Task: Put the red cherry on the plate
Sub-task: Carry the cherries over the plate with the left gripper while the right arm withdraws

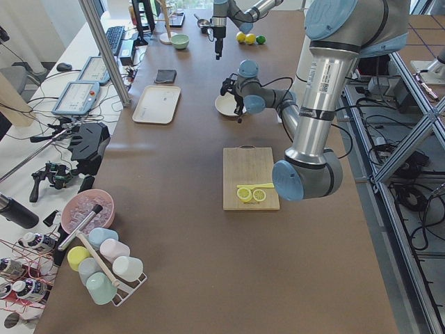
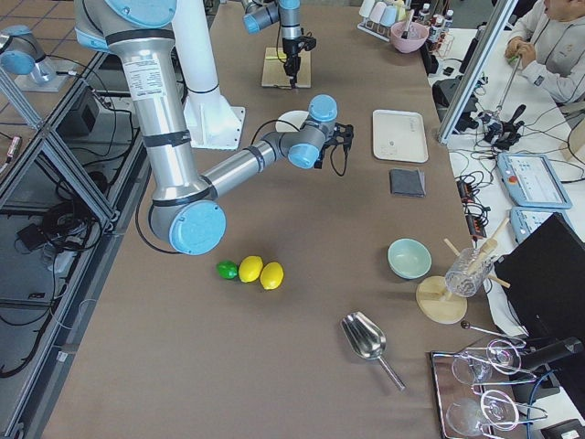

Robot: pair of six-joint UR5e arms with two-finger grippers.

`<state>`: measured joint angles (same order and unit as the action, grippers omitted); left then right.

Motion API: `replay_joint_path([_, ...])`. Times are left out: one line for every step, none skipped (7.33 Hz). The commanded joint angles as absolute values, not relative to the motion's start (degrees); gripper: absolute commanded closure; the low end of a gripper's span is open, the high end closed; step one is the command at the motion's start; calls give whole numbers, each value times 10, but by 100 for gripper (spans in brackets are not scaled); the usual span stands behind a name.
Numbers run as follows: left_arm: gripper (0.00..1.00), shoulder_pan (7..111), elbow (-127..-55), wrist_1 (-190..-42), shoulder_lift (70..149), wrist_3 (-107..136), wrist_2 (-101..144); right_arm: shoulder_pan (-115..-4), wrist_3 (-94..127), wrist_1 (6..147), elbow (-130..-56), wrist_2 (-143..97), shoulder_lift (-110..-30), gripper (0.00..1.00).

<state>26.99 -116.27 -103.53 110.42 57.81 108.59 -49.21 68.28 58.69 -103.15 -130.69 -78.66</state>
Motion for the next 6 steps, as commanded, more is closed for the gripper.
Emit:
replay_joint_path([100,246,-1104,-987,1211,656,1072,-557,546,586,-1041,-1339,-871,0])
replay_joint_path([100,240,-1059,-986,1238,665,1057,-580,508,586,-1042,-1349,-891,0])
replay_joint_path([100,232,-1032,-986,1251,662,1046,-592,493,586,-1042,-1355,-903,0])
replay_joint_path([100,229,-1020,-986,1258,663,1038,-595,489,586,-1042,-1359,-907,0])
replay_joint_path([100,219,-999,-987,1274,664,1025,-596,487,584,-1042,-1359,-914,0])
replay_joint_path([100,218,-993,-987,1283,669,1020,-598,481,583,-1042,-1358,-921,0])
